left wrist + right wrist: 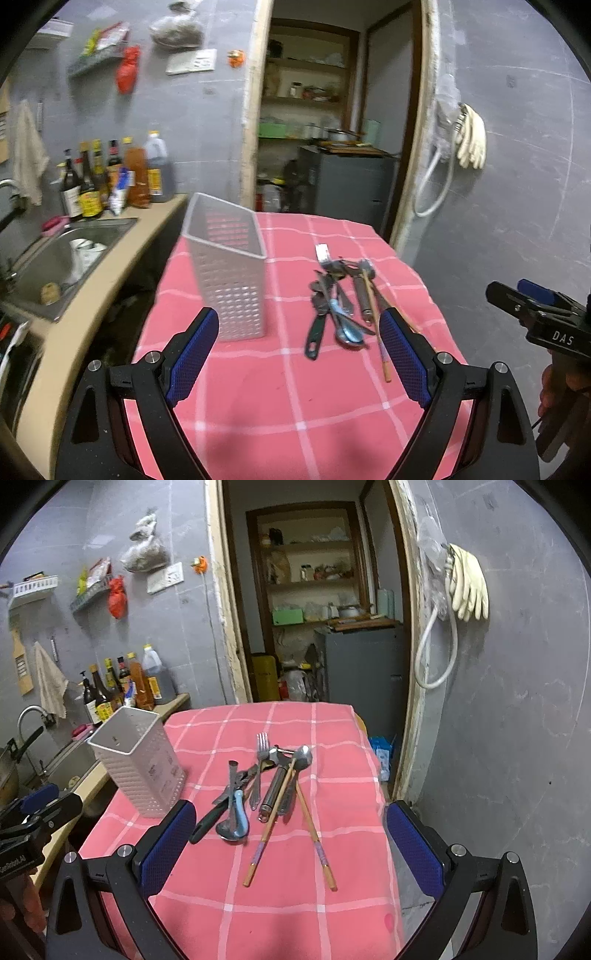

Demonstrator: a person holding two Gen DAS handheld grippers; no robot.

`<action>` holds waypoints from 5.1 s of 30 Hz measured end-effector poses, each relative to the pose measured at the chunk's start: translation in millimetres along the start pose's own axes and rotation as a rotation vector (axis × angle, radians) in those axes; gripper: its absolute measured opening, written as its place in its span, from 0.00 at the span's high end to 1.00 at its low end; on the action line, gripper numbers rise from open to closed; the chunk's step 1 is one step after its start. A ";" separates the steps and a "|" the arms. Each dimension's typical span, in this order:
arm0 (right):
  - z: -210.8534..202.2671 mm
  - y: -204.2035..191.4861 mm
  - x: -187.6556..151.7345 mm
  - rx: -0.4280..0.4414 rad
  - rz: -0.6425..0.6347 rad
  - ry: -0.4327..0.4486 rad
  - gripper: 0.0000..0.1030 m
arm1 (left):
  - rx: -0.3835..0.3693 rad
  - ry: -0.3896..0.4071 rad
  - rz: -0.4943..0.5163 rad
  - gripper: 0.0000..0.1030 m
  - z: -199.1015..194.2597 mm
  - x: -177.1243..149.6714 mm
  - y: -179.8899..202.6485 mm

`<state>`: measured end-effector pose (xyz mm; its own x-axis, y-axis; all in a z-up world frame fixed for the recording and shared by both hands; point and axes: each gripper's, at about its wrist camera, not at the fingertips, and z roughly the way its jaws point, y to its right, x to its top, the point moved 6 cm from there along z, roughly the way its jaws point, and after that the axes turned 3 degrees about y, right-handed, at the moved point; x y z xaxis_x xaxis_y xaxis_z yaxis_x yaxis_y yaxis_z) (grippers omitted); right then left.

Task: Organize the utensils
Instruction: 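Move both tools down toward the utensil pile, then close the left tool on forks and spoons while the right tool grips utensils, then carry both held utensils over the white holder and open both tools, then return both open tools to the utensil pile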

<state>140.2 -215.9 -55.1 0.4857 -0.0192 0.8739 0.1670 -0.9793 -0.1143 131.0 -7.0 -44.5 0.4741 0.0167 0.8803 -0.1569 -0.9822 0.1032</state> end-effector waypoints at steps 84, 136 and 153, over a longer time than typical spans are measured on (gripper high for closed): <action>164.5 27.8 118.4 0.327 -0.119 -0.028 0.98 | -0.046 -0.039 -0.168 1.00 150.1 126.9 9.6; 149.5 -169.6 108.0 0.426 -0.299 0.220 0.77 | 0.020 0.132 -0.108 0.73 87.5 118.5 -135.3; 123.6 20.8 102.3 0.213 -0.116 0.094 0.14 | -0.058 0.164 -0.114 0.31 78.1 117.9 -15.7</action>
<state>299.5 -213.3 -26.5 0.3722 0.0620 0.9261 0.3989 -0.9116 -0.0993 257.0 -4.2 21.4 0.3452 0.1622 0.9244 -0.1619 -0.9599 0.2289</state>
